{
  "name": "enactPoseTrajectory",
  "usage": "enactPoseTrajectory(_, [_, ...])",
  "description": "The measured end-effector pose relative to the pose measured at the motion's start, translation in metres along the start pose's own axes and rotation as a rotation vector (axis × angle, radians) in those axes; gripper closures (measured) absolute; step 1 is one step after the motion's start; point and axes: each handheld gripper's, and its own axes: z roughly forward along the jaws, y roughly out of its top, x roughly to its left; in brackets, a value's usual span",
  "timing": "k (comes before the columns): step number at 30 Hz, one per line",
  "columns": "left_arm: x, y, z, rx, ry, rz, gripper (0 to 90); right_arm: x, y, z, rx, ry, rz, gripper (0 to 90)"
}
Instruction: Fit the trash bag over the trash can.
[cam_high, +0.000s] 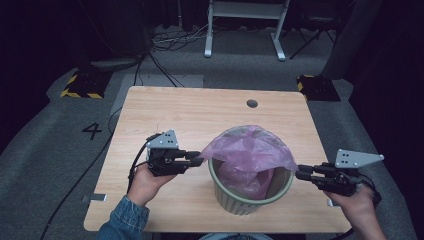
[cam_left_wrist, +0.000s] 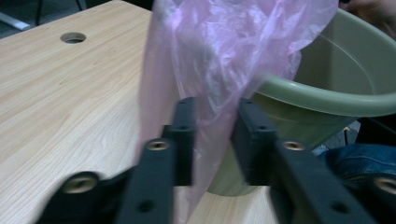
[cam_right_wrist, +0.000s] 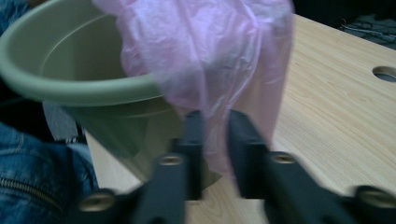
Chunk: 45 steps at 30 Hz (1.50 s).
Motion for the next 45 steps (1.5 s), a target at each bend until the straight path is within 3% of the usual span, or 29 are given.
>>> enactPoseTrajectory(4, [-0.014, -0.004, -0.004, -0.014, -0.008, 0.072, 87.7, 0.015, -0.001, -0.006, -0.003, 0.011, -0.056, 90.0])
enactPoseTrajectory(8, [-0.026, -0.014, -0.006, -0.002, -0.078, 0.139, 89.1, 0.03, -0.008, -0.01, 0.018, 0.061, -0.093, 90.0])
enactPoseTrajectory(14, [-0.032, -0.031, 0.002, 0.053, -0.159, 0.188, 89.5, 0.043, -0.026, -0.006, 0.084, 0.121, -0.107, 90.0])
enactPoseTrajectory(22, [-0.027, -0.042, 0.015, 0.115, -0.229, 0.164, 89.4, 0.041, -0.044, 0.013, 0.146, 0.167, -0.074, 90.0])
enactPoseTrajectory(25, [-0.026, -0.046, 0.02, 0.152, -0.228, 0.166, 89.4, 0.041, -0.047, 0.022, 0.169, 0.172, -0.08, 90.0])
enactPoseTrajectory(28, [-0.023, -0.05, 0.023, 0.183, -0.21, 0.159, 89.4, 0.039, -0.051, 0.029, 0.19, 0.167, -0.075, 90.0])
enactPoseTrajectory(29, [-0.023, -0.051, 0.025, 0.202, -0.185, 0.16, 89.4, 0.038, -0.052, 0.031, 0.201, 0.161, -0.075, 90.0])
enactPoseTrajectory(32, [-0.016, -0.058, 0.03, 0.25, -0.147, 0.137, 89.3, 0.034, -0.06, 0.038, 0.261, 0.108, -0.073, 90.0])
enactPoseTrajectory(37, [-0.001, -0.071, 0.033, 0.283, -0.097, 0.078, 89.2, 0.021, -0.074, 0.041, 0.269, 0.06, -0.028, 90.0])
enactPoseTrajectory(39, [0.004, -0.077, 0.034, 0.294, -0.098, 0.057, 88.8, 0.015, -0.081, 0.04, 0.267, 0.025, -0.009, 90.0])
enactPoseTrajectory(41, [0.007, -0.079, 0.031, 0.264, -0.1, 0.032, 80.1, 0.01, -0.087, 0.039, 0.252, 0.021, 0.032, 88.8])
enactPoseTrajectory(43, [0.008, -0.078, 0.025, 0.23, -0.107, 0.019, 69.2, 0.009, -0.089, 0.036, 0.229, 0.007, 0.044, 77.0])
enactPoseTrajectory(45, [0.007, -0.073, 0.017, 0.174, -0.104, 0.007, 52.5, 0.011, -0.087, 0.031, 0.182, 0.006, 0.053, 57.6])
